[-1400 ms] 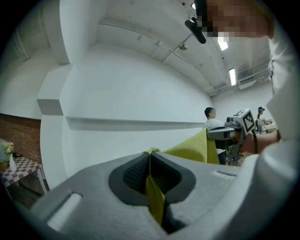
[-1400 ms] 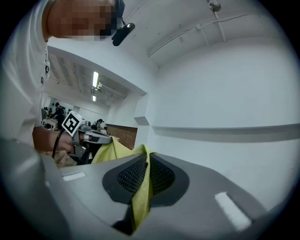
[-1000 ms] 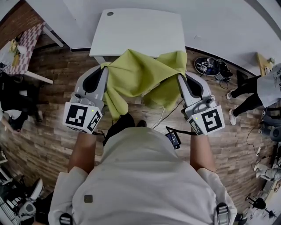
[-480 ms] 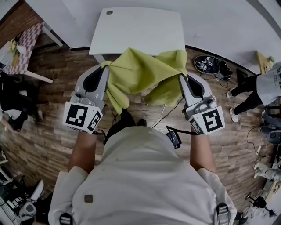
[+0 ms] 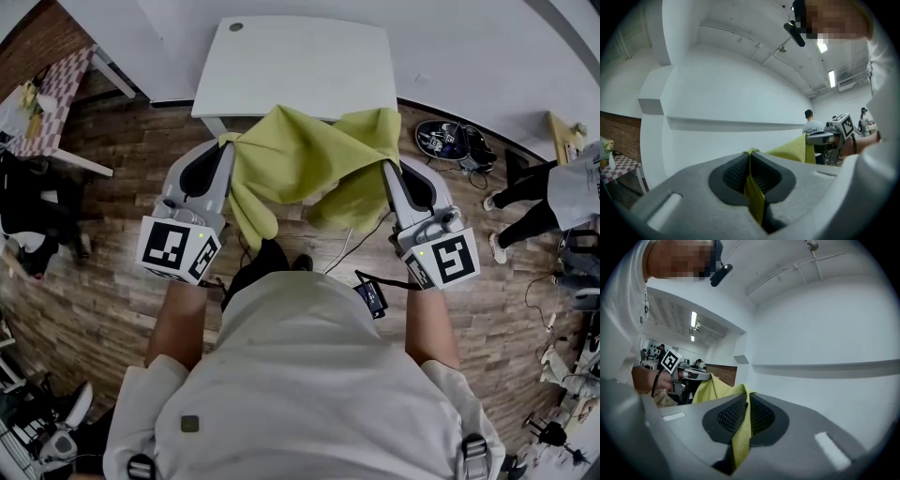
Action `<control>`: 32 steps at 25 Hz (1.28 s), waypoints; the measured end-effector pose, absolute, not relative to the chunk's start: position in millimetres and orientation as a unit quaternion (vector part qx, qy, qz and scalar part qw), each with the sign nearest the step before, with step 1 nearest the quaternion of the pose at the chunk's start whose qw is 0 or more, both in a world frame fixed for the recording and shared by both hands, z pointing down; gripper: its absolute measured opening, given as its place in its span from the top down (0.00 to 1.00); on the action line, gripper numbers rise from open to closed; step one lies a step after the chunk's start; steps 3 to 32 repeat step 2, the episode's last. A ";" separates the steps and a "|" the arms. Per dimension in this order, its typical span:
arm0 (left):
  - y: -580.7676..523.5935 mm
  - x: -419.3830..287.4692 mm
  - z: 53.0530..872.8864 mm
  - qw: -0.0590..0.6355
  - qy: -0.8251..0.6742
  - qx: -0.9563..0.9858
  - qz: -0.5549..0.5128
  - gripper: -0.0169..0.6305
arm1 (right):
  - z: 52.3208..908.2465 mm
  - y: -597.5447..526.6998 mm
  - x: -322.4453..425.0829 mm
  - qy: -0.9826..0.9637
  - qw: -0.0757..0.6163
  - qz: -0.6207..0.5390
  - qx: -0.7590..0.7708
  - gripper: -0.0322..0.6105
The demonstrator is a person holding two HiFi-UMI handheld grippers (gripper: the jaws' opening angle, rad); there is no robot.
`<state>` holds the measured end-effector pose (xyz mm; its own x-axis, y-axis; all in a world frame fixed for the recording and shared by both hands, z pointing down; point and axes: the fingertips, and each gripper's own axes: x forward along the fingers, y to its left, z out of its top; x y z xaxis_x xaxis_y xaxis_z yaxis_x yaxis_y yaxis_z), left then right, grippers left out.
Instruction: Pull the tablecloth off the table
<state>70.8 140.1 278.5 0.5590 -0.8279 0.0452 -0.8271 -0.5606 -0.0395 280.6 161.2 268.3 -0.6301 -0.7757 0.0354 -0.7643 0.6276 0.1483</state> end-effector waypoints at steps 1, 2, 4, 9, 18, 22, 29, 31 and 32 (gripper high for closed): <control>139.1 71.1 278.4 0.006 0.469 -0.883 -0.029 0.96 | 267.9 160.3 280.9 -0.901 0.048 -0.060 0.427 0.93; 138.1 71.6 278.2 0.006 0.469 -0.883 -0.030 0.96 | 267.5 159.3 281.2 -0.901 0.049 -0.060 0.427 0.93; 138.1 71.6 278.2 0.006 0.469 -0.883 -0.030 0.96 | 267.5 159.3 281.2 -0.901 0.049 -0.060 0.427 0.93; 138.1 71.6 278.2 0.006 0.469 -0.883 -0.030 0.96 | 267.5 159.3 281.2 -0.901 0.049 -0.060 0.427 0.93; 138.1 71.6 278.2 0.006 0.469 -0.883 -0.030 0.96 | 267.5 159.3 281.2 -0.901 0.049 -0.060 0.427 0.93; 138.1 71.6 278.2 0.006 0.469 -0.883 -0.030 0.96 | 267.5 159.3 281.2 -0.901 0.049 -0.060 0.427 0.93; 138.1 71.6 278.2 0.006 0.469 -0.883 -0.030 0.96 | 267.5 159.3 281.2 -0.901 0.049 -0.060 0.427 0.93; 138.1 71.6 278.2 0.006 0.469 -0.883 -0.030 0.96 | 267.5 159.3 281.2 -0.901 0.049 -0.060 0.427 0.93; 138.1 71.6 278.2 0.006 0.469 -0.883 -0.030 0.96 | 267.5 159.3 281.2 -0.901 0.049 -0.060 0.427 0.93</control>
